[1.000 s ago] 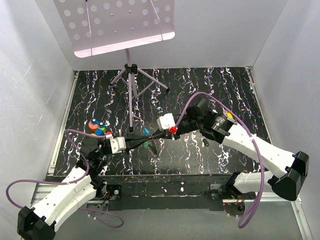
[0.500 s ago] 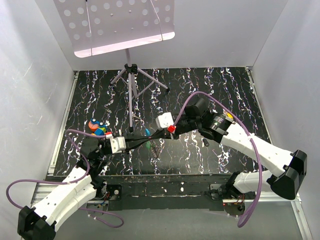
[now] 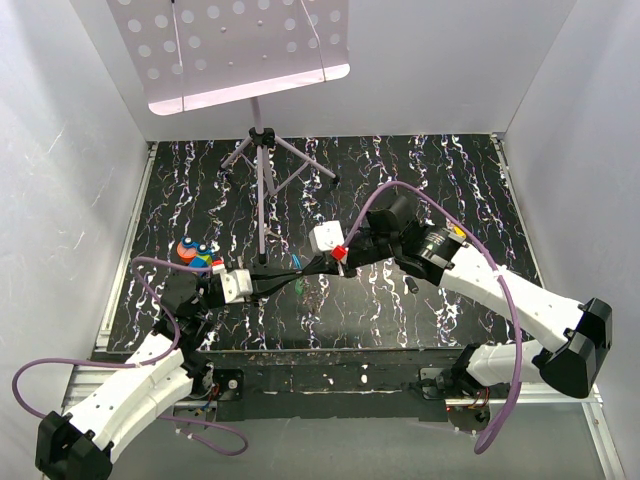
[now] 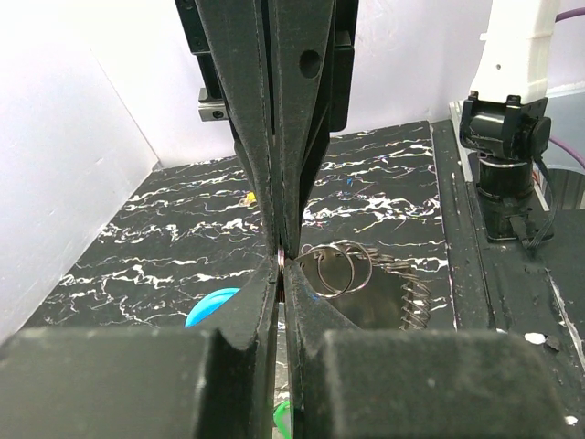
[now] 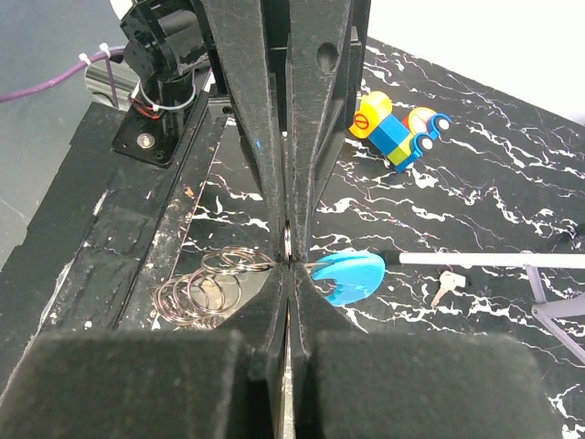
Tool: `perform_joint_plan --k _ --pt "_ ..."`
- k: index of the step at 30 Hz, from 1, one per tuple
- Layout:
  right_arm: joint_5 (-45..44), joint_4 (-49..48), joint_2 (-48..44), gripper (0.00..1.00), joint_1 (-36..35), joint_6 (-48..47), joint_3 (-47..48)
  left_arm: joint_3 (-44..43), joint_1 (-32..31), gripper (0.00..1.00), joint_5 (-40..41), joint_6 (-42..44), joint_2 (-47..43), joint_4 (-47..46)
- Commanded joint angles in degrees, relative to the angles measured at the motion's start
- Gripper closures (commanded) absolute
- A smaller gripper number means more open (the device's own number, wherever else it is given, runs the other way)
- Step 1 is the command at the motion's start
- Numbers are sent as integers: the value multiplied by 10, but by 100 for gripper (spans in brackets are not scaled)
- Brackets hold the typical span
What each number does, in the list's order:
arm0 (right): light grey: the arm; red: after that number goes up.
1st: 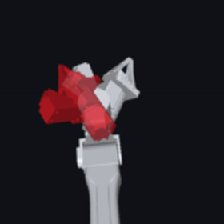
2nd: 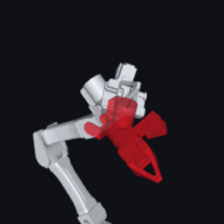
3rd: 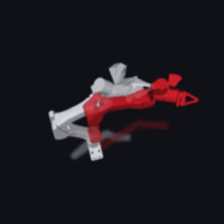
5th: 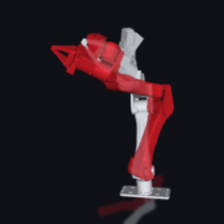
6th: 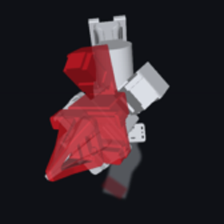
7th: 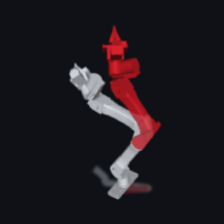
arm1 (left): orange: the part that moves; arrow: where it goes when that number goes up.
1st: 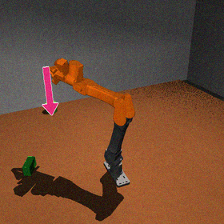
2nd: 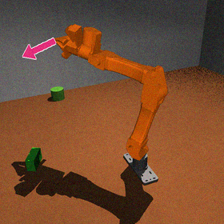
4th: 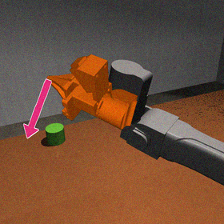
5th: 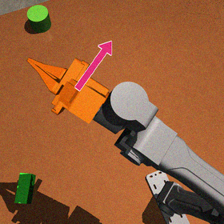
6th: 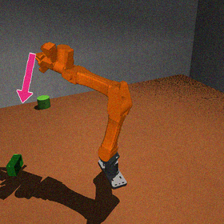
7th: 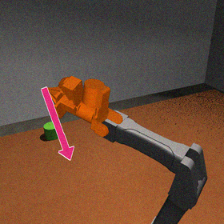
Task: Put the keys on the keyring
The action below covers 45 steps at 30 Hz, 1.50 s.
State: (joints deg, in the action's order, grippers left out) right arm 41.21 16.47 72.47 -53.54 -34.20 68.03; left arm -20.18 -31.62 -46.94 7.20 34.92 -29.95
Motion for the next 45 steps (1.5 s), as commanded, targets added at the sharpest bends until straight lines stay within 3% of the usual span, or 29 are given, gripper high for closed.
perform_joint_plan --k 1,4,8,14,21,30,45 --pt "12 -36 5 99 -12 18 17 -7 0 100 25 -7 0 -13" --pt "10 -34 3 99 -11 24 16 -6 0 99 44 -15 -4 -8" --pt "12 -31 -1 99 -10 29 12 -3 0 87 50 -25 -15 -2" --pt "14 -26 -1 99 -2 41 14 -12 1 77 34 -27 -34 40" --pt "12 -10 0 99 5 44 14 -54 6 60 7 26 -41 169" --pt "11 15 7 99 5 24 17 -109 21 59 -2 74 -36 261" --pt "8 21 13 99 5 20 20 -141 23 72 -65 84 17 285"
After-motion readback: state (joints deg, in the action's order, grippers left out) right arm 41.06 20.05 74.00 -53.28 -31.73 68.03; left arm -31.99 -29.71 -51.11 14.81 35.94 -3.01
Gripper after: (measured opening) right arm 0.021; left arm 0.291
